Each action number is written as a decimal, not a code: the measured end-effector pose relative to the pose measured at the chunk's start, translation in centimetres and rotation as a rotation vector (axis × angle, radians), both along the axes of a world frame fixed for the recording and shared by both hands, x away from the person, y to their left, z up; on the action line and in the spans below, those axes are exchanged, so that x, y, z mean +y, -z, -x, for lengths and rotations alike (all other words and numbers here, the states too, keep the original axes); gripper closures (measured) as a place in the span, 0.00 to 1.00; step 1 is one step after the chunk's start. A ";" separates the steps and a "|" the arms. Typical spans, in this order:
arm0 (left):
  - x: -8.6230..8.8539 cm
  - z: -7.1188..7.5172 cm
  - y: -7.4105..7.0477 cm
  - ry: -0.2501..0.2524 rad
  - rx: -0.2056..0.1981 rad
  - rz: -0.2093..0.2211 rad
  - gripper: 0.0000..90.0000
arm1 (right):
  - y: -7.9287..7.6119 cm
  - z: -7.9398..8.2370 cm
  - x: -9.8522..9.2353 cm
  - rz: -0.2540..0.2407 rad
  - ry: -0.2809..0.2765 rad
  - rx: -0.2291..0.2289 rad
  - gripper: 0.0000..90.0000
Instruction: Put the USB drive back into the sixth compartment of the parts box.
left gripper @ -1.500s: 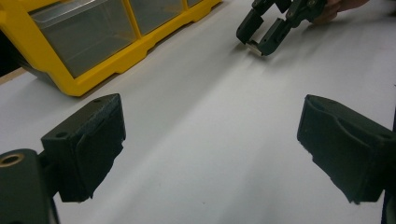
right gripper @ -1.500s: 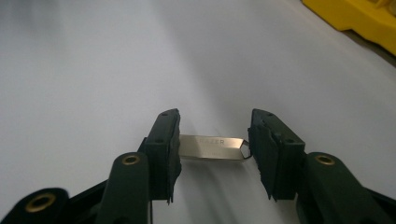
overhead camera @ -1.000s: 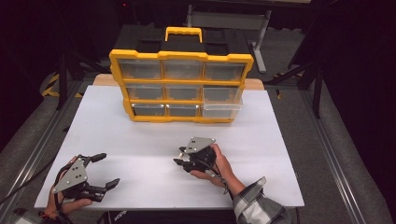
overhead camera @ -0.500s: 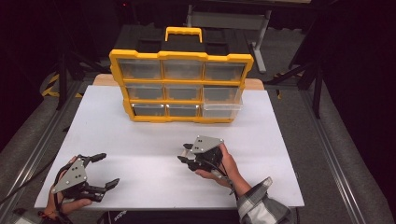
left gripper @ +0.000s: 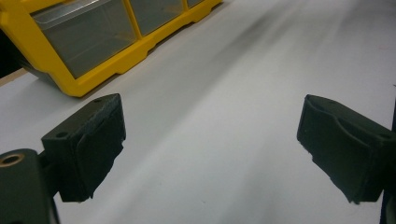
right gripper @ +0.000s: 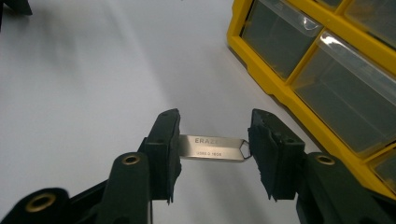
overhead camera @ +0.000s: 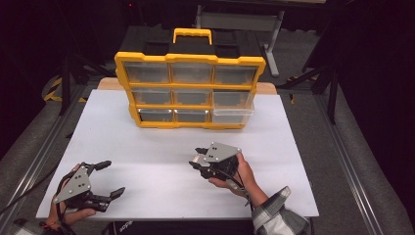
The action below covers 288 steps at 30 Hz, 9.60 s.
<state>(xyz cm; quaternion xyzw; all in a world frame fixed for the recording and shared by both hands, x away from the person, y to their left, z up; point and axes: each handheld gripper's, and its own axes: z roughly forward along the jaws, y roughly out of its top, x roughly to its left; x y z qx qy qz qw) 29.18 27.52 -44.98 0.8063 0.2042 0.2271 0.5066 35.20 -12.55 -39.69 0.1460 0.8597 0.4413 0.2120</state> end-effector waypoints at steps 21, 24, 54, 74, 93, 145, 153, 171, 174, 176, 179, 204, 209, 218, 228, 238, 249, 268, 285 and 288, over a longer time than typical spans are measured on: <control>0.1 0.0 0.0 0.001 -0.001 0.005 0.10 | -2.6 0.4 -2.2 -0.045 0.050 -0.088 0.60; 0.1 -0.1 0.0 0.000 0.001 0.007 0.10 | -3.0 0.5 -2.5 -0.051 0.057 -0.101 0.60; 0.0 -0.2 0.1 0.000 0.009 0.005 0.10 | -9.3 -1.5 -7.5 -0.133 0.199 -0.201 0.60; -0.1 -0.4 0.3 0.003 0.023 0.001 0.10 | -12.5 -6.6 -8.7 -0.025 0.339 -0.225 0.60; -0.1 -0.5 0.5 -0.004 0.026 -0.004 0.10 | -11.5 -9.7 -8.8 -0.017 0.409 -0.167 0.60; -0.1 -0.5 0.5 -0.004 0.026 -0.011 0.11 | -11.3 -8.7 -8.4 -0.082 0.419 -0.165 0.61; -0.1 -0.5 0.5 -0.004 0.025 -0.014 0.11 | -11.4 -7.3 -8.6 -0.153 0.420 -0.209 0.56; -0.1 -0.4 0.5 -0.006 0.026 -0.018 0.11 | -9.9 -4.1 -8.3 -0.197 0.408 -0.299 0.33; -0.1 -0.4 0.5 -0.004 0.028 -0.017 0.11 | -9.8 -3.6 -8.1 -0.193 0.405 -0.327 0.31; -0.1 -0.4 0.5 -0.004 0.028 -0.017 0.11 | -9.7 -3.3 -7.9 -0.194 0.399 -0.333 0.29; -0.1 -0.4 0.5 -0.006 0.027 -0.018 0.11 | -9.4 -3.0 -7.8 -0.207 0.398 -0.339 0.25; -0.2 -0.2 0.4 0.003 0.020 -0.027 0.11 | -7.0 -0.9 -8.1 -0.243 0.396 -0.357 0.15; -0.2 -0.2 0.4 0.004 0.020 -0.028 0.11 | -6.5 -0.5 -8.0 -0.242 0.380 -0.361 0.16; -0.3 -0.1 0.4 0.005 0.017 -0.033 0.11 | -5.4 0.2 -7.4 -0.240 0.342 -0.363 0.17; -0.3 -0.1 0.4 -0.002 0.011 -0.039 0.12 | -4.3 1.2 -7.2 -0.237 0.306 -0.362 0.18; -0.4 -0.1 0.4 -0.002 0.013 -0.042 0.11 | -2.7 2.1 -7.2 -0.223 0.279 -0.337 0.19; -0.3 0.0 0.4 -0.003 0.013 -0.040 0.11 | -0.7 2.4 -7.2 -0.196 0.255 -0.315 0.20; -0.3 0.0 0.4 -0.004 0.013 -0.041 0.11 | 1.0 2.8 -8.1 -0.165 0.261 -0.298 0.22; -0.3 0.0 0.4 -0.008 0.011 -0.043 0.11 | 3.1 3.3 -8.6 -0.105 0.248 -0.241 0.30; -0.4 0.0 0.3 -0.008 0.010 -0.043 0.11 | 3.4 3.4 -8.7 -0.099 0.246 -0.224 0.31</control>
